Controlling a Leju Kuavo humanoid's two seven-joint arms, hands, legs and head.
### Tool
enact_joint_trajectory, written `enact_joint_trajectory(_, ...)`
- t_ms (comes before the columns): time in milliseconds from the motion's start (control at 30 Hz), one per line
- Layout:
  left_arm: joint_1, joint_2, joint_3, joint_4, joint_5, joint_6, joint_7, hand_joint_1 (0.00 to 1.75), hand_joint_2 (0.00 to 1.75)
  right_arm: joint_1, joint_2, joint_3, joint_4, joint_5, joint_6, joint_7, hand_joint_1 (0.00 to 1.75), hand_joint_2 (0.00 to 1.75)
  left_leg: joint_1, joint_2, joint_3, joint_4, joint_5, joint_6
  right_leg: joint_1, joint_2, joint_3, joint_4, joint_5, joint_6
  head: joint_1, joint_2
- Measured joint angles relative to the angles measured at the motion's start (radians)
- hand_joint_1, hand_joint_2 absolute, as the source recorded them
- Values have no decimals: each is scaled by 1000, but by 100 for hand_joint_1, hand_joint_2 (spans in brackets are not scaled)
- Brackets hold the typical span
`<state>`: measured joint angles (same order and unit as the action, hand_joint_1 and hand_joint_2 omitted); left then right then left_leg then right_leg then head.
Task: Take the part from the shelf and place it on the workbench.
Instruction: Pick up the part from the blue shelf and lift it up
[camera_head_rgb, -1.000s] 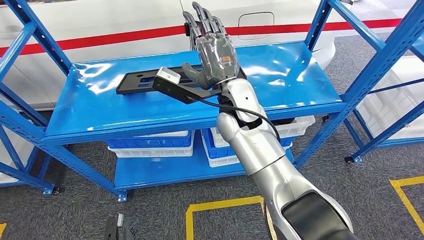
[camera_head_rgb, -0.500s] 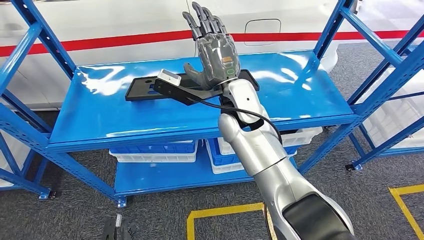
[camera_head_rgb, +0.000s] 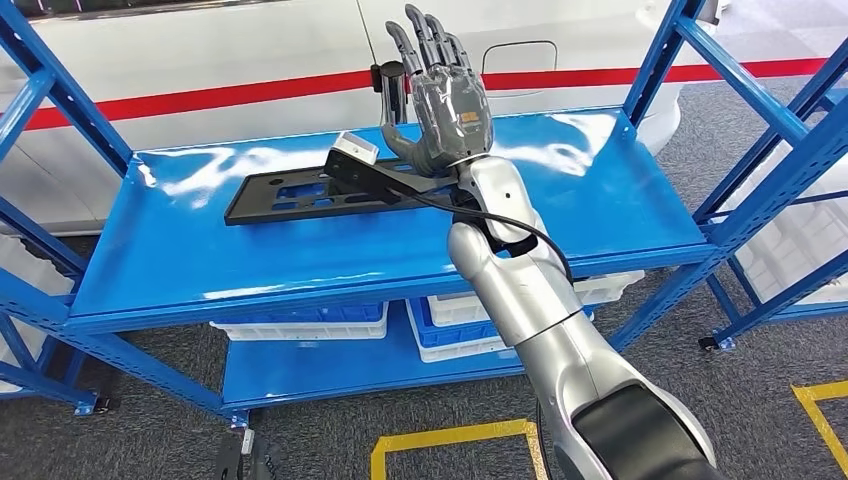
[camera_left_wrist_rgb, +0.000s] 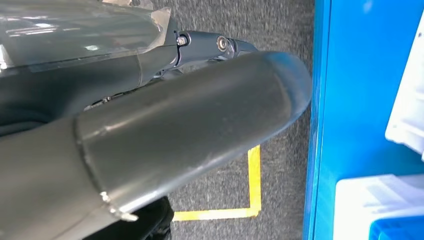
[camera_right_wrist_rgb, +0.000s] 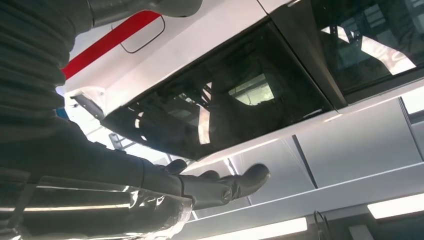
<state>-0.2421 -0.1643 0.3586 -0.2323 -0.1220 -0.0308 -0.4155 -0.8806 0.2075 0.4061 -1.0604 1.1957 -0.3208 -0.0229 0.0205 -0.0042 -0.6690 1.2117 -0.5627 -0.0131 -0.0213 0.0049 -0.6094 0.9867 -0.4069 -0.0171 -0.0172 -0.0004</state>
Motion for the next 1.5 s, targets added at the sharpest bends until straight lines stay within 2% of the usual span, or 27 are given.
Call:
enact_joint_trajectory(33, 1, 0, 0, 0, 0, 0, 0, 0, 0, 0, 0, 0, 4, -1, 0, 0, 0, 175, 2, 0, -39, 55, -11, -4, 1, 0, 4, 0, -4, -2, 0, 0)
enact_joint_trajectory(67, 2, 0, 0, 0, 1, 0, 1, 0, 0, 0, 0, 0, 8, -2, 0, -1, 0, 175, 3, 1, -64, 75, -1, -6, 2, 1, 10, 0, -10, -2, 0, 0)
enact_joint_trajectory(100, 3, 0, 0, 0, 2, 0, 1, 0, 0, 0, 0, 0, 11, -3, 0, -2, 0, 175, 4, 1, -68, 54, 31, -7, 2, 2, 18, 1, -16, -1, 0, 0)
enact_joint_trajectory(167, 3, 0, 0, 0, 3, 0, 1, 0, 0, -1, 0, 0, 17, -5, 0, -6, 0, 175, 6, 3, -21, -80, 124, -3, 2, 3, 38, 0, -30, 6, 0, 0)
enact_joint_trajectory(200, 3, 0, 0, 0, 4, 0, 1, 0, 0, -3, 0, 1, 19, -5, 0, -8, 0, 175, 4, 3, 9, -147, 153, 1, 5, 3, 45, 1, -37, 11, 1, 0)
enact_joint_trajectory(233, 2, 1, 0, 0, 4, 0, 0, 0, 0, -6, 1, 1, 21, -6, 0, -9, 0, 175, 2, 4, 31, -190, 166, 6, 7, 4, 49, 1, -42, 16, 0, 0)
enact_joint_trajectory(267, 2, 1, 0, 0, 4, 0, 0, 0, 0, -9, 1, 1, 22, -7, 0, -10, 0, 175, -2, 3, 42, -207, 163, 12, 10, 4, 50, 0, -45, 21, 1, 0)
enact_joint_trajectory(367, 2, 0, 1, 0, 4, 0, -1, 0, 0, -15, 4, 2, 25, -7, -1, -11, 0, 175, -4, 1, 54, -216, 155, 32, 12, 1, 48, 5, -55, 35, 2, 0)
enact_joint_trajectory(433, 2, 0, 1, 0, 4, 0, -1, 0, 0, -19, 5, 3, 26, -7, -1, -12, 0, 175, -2, 1, 67, -225, 153, 47, 12, -2, 15, 69, -80, 38, 3, 0)
enact_joint_trajectory(533, 2, 0, 1, 0, 4, 0, -1, 0, 0, -18, 2, 4, 30, -8, -1, -12, 0, 175, -4, 1, 78, -226, 141, 60, 9, -2, -106, 271, -139, 34, 4, 0)
enact_joint_trajectory(567, 3, 0, 2, 0, 4, 0, -1, 0, 0, -16, 0, 4, 32, -8, -1, -12, 0, 175, -4, -1, 82, -226, 137, 60, 9, -2, -134, 304, -139, 39, 4, 0)
enact_joint_trajectory(600, 4, 0, 2, 0, 4, 0, -1, 0, 0, -14, -1, 4, 34, -9, -1, -12, 0, 175, -5, -3, 87, -225, 132, 59, 9, -3, -140, 295, -121, 47, 4, 0)
enact_joint_trajectory(633, 4, 0, 2, 0, 4, 0, -1, 0, 0, -14, -2, 4, 35, -10, -2, -12, 0, 175, -4, -4, 95, -225, 126, 56, 8, -3, -126, 245, -88, 57, 4, 0)
enact_joint_trajectory(667, 5, -1, 3, 0, 4, 0, -1, 0, 0, -14, -2, 4, 35, -11, -2, -13, 0, 175, -4, -6, 102, -224, 119, 52, 6, -4, -97, 168, -47, 65, 4, 0)
enact_joint_trajectory(700, 4, -1, 4, 0, 4, 0, -1, 0, 0, -15, -2, 5, 36, -12, -3, -13, 0, 175, -7, -6, 109, -222, 111, 47, 6, -5, -64, 96, -13, 69, 5, 0)
enact_joint_trajectory(733, 4, -2, 4, 0, 4, 0, -1, 0, 0, -16, -2, 6, 36, -12, -4, -14, 0, 175, -9, -6, 114, -221, 104, 41, 6, -6, -41, 43, 8, 66, 4, 0)
enact_joint_trajectory(767, 4, -2, 4, 0, 4, 1, 0, 0, 0, -15, -2, 6, 37, -14, -5, -14, 0, 175, -10, -6, 116, -220, 99, 36, 6, -6, -27, 16, 18, 58, 4, 0)
enact_joint_trajectory(833, 4, -2, 5, 0, -2, 15, 11, 0, 0, -14, -2, 7, 38, -21, -6, -16, 0, 175, -9, -5, 120, -220, 92, 31, 7, -3, -22, 10, 16, 43, 4, 0)
enact_joint_trajectory(900, 4, -2, 4, 1, -24, 62, 47, 0, 0, -14, -2, 7, 38, -30, -7, -19, 0, 175, -7, -3, 125, -222, 90, 38, 6, 0, -20, 9, 15, 39, 3, 0)
enact_joint_trajectory(967, 8, 0, 4, 4, -35, 119, 128, 0, 0, -14, -1, 7, 38, -43, -7, -26, 0, 175, -7, -1, 130, -227, 90, 46, 6, 3, -19, 9, 13, 37, 2, 0)
enact_joint_trajectory(1067, 33, 8, 18, 12, -17, 174, 280, 0, 0, -13, -2, 7, 38, -70, -3, -36, 0, 175, -6, 3, 136, -237, 89, 46, 7, 7, -18, 9, 9, 31, 1, 0)
enact_joint_trajectory(1233, 111, 32, 7, 37, -115, 295, 643, 0, 0, -11, -10, 9, 33, -148, 24, -65, 0, 175, -6, 6, 140, -242, 86, 45, 10, 10, -16, 9, 5, 25, 2, 0)
enact_joint_trajectory(1300, 135, 38, -4, 42, -136, 307, 749, 0, 0, -9, -10, 18, 34, -172, 40, -81, 0, 175, -6, 6, 140, -243, 86, 41, 11, 9, -16, 9, 5, 25, 2, 0)
enact_joint_trajectory(1367, 148, 40, -12, 44, -147, 308, 797, 0, 0, -2, -3, 39, 39, -180, 57, -96, 0, 175, -5, 6, 140, -243, 86, 29, 12, 8, -16, 9, 5, 24, 2, 0)
enact_joint_trajectory(1433, 152, 40, -20, 44, -157, 308, 809, 0, 0, 13, 11, 74, 45, -174, 79, -106, 0, 175, -4, 6, 140, -244, 86, 19, 12, 8, -14, 9, 4, 24, 2, 0)
enact_joint_trajectory(1500, 153, 40, -30, 44, -167, 310, 804, 0, 0, 37, 25, 123, 48, -165, 105, -109, 0, 175, -4, 6, 141, -244, 86, 17, 12, 8, -13, 9, 5, 23, 2, 0)
